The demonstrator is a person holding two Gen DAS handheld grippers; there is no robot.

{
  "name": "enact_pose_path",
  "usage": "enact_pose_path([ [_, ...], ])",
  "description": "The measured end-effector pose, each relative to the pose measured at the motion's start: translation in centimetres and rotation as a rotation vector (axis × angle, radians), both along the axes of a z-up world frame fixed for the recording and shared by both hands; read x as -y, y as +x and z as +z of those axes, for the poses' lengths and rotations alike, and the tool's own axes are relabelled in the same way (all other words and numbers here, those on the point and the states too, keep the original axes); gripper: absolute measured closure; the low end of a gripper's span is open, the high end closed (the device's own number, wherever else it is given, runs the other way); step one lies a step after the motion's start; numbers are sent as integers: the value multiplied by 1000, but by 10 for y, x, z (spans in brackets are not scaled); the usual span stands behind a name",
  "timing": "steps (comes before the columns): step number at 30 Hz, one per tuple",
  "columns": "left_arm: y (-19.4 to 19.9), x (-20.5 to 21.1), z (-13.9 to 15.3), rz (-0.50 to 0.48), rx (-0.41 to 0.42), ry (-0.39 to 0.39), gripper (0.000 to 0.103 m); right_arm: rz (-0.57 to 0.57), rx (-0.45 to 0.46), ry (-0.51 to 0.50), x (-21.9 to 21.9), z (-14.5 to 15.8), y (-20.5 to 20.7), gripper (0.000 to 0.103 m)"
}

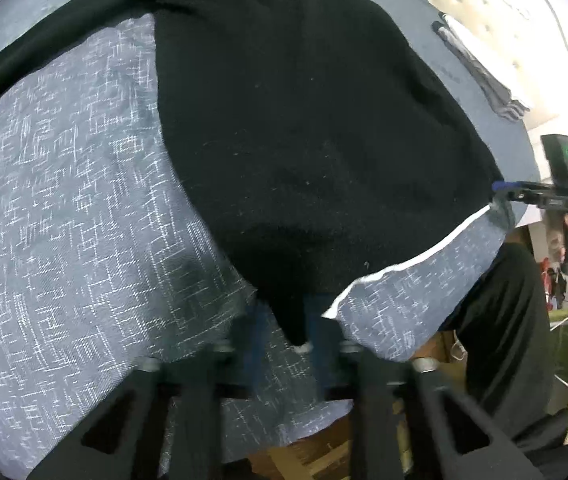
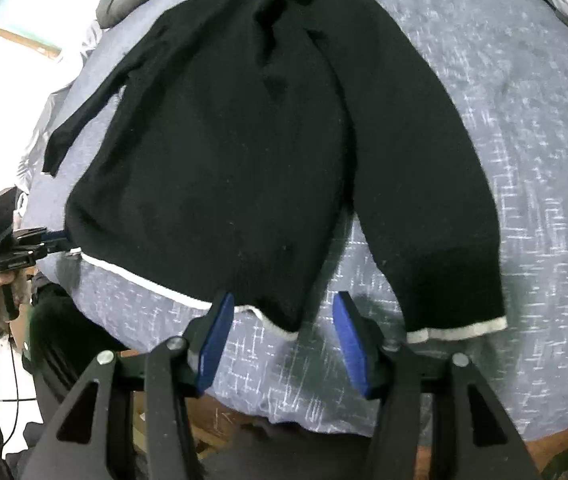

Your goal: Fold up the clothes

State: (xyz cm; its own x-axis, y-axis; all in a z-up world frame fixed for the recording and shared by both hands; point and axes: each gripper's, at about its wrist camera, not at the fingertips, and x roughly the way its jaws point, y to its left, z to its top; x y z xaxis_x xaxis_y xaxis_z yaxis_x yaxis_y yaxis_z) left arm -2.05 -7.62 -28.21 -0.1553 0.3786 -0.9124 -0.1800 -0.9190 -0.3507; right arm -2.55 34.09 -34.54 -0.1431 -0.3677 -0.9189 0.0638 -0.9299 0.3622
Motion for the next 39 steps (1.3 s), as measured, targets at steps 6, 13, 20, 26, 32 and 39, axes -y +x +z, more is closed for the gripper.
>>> enact_pose_path([
  [6, 4, -1, 19, -22, -43, -11, 98, -3, -13, -13, 4, -6, -4, 72],
  [13, 13, 13, 48, -30, -92, -47, 99, 46, -106, -1, 6, 27, 6, 98],
  [20, 22, 31, 60, -29, -92, -53, 99, 114, -155, 10, 14, 60, 18, 98],
  [26, 29, 29, 34, -50, -37, -98, 103, 102, -117, 33, 14, 37, 21, 99],
  [32, 25, 43, 18, 32, -33, -39, 103, 79, -104, 42, 11, 17, 21, 99],
  [39, 13, 41, 20, 49, -56, -9, 103, 35, -134, 56, -12, 21, 17, 99],
])
